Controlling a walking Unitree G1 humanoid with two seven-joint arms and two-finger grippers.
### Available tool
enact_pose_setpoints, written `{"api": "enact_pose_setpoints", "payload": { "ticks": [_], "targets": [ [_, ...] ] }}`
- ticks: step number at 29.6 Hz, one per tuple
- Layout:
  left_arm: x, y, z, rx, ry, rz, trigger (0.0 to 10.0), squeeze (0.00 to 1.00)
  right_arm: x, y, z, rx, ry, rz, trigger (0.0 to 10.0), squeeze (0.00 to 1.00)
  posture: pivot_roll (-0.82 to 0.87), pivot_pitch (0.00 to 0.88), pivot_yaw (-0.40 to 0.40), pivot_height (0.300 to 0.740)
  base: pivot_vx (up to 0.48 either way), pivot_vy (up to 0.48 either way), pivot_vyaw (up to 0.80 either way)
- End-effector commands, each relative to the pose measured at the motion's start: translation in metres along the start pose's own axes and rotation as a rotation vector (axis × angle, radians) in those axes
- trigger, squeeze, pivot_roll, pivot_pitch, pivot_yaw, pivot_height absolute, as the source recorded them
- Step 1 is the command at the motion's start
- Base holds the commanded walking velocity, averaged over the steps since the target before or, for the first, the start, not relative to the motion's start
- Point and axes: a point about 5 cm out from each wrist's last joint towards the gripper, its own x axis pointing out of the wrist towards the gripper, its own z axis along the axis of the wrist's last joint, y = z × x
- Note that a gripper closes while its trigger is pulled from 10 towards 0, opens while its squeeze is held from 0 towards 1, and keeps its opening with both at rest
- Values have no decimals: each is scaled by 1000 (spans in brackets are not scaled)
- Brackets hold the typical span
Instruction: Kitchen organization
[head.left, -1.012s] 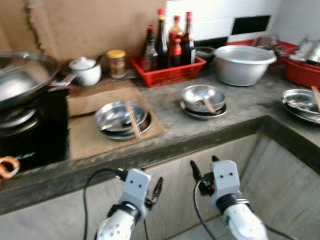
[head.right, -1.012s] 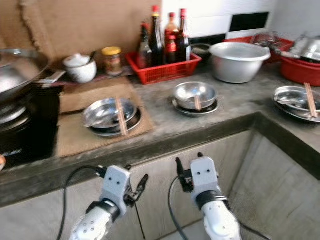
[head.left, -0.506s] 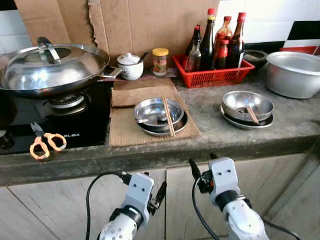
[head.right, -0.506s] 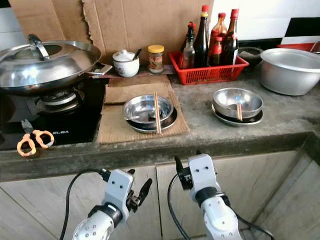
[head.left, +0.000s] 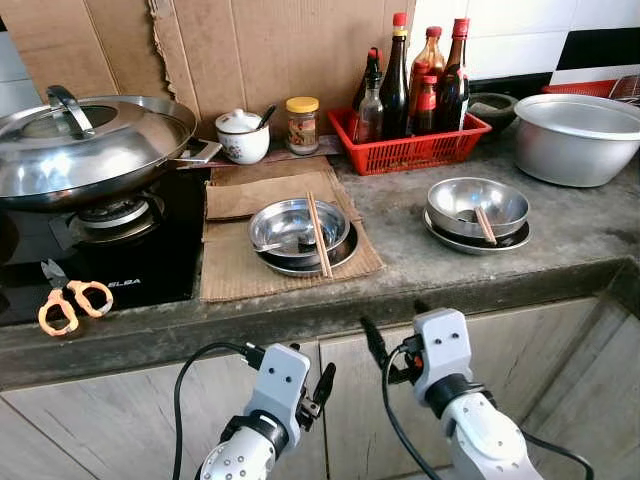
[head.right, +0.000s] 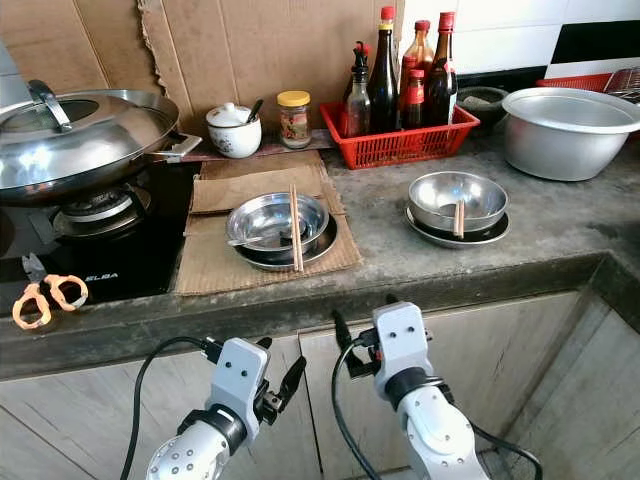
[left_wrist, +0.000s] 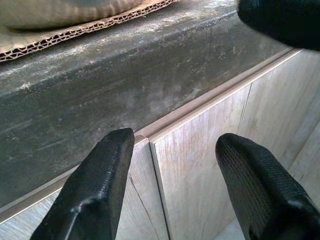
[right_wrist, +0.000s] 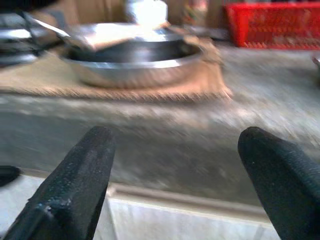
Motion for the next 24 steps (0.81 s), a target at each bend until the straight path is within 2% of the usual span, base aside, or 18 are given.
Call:
{"api": "enact_pose_setpoints", "payload": {
  "ticks": [1, 5, 11, 22, 24],
  "targets": [
    [-2, 2, 3, -4, -12, 6, 10000, 0, 3, 2, 12, -2, -56, 22, 10000, 0, 50, 12, -10, 740, 0, 0, 0],
    [-4, 5, 7, -19, -39, 34, 10000, 0, 11, -2, 21, -10, -86, 8, 10000, 0, 50, 9, -11, 740, 0, 0, 0],
    [-5, 4, 7, -19, -41, 33, 10000, 0, 11, -4, 18, -36, -79, 20, 10000, 0, 60, 5, -18, 740, 0, 0, 0],
    [-6, 4, 6, -27, -32, 27, 10000, 0, 4, -5, 6, -41, -22, -7, 10000, 0, 56, 7, -11, 740, 0, 0, 753],
    [-6, 4, 6, -27, -31, 24, 10000, 0, 3, -7, 4, -42, -13, -27, 10000, 0, 54, 10, -8, 740, 0, 0, 0]
  ]
}}
